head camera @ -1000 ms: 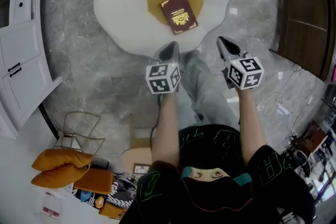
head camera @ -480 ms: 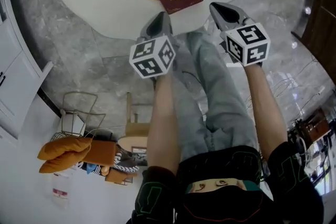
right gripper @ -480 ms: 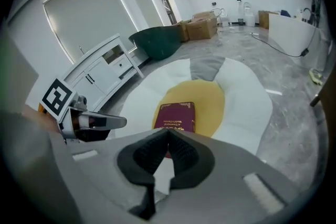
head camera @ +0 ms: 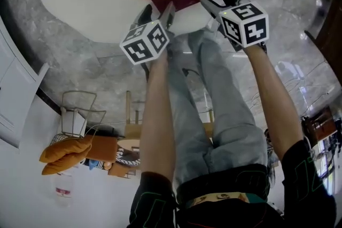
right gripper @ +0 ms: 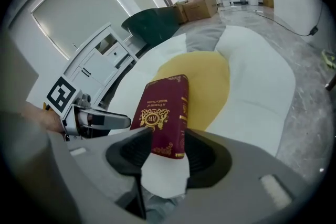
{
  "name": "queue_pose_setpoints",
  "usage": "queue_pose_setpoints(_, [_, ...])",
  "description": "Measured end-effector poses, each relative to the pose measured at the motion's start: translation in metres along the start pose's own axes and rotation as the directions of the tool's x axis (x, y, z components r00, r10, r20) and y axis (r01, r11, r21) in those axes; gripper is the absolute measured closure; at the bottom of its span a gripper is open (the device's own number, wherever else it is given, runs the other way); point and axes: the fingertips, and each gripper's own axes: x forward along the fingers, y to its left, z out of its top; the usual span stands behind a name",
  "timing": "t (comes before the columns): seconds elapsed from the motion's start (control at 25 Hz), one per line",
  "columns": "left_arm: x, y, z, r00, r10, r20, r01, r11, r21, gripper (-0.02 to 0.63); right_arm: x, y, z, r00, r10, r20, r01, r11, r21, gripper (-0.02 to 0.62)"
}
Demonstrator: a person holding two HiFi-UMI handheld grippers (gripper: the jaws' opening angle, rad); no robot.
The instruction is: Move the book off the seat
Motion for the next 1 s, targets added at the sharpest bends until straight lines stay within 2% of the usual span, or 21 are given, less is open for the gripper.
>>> queue_pose_setpoints(0.2, [0.018, 0.008, -0.012, 0.997, 0.037, -0.070, -0.032, 0.997, 0.068, 0.296, 0.031, -0.013, -0.004, 0.999, 0.038, -0.024, -0.036, 0.998, 0.045, 0.388])
queue_pose_setpoints(0.32, [0.026, 0.013, -0.009, 0.997, 0.037, -0.069, -0.033, 0.998, 0.058, 0.296, 0.047, -0.018, -0.008, 0.998, 0.045, -0.049, -0.041, 0.997, 0.072, 0.368])
queue_pose_setpoints(0.48, [0.037, 0.018, -0.013, 0.997, 0.020, -0.070, -0.020, 1.000, -0.003, 0.296, 0.054, -0.017, -0.007, 0.996, 0.065, -0.054, -0.063, 0.997, 0.039, 0.367])
queue_pose_setpoints(0.68, [0.047, 0.013, -0.019, 0.994, 0.018, -0.112, -0.016, 1.000, 0.019, 0.298, 0.065, -0.014, -0.007, 0.994, 0.100, -0.047, -0.099, 0.995, 0.028, 0.367])
queue_pose_setpoints(0.76, [0.046, 0.010, -0.018, 0.993, 0.021, -0.117, -0.018, 1.000, 0.025, 0.307, 0.067, -0.013, -0.008, 0.992, 0.113, -0.049, -0.110, 0.993, 0.052, 0.360])
queue_pose_setpoints(0.88, [0.035, 0.002, -0.007, 0.997, 0.021, -0.078, -0.018, 0.999, 0.035, 0.313, 0.057, -0.011, 0.003, 0.992, 0.125, -0.037, -0.119, 0.985, 0.126, 0.360])
queue_pose_setpoints(1.0, [0.010, -0.008, 0.011, 0.999, 0.042, -0.008, -0.041, 0.997, 0.067, 0.319, 0.041, 0.003, 0.011, 0.990, 0.138, -0.029, -0.134, 0.986, 0.095, 0.362])
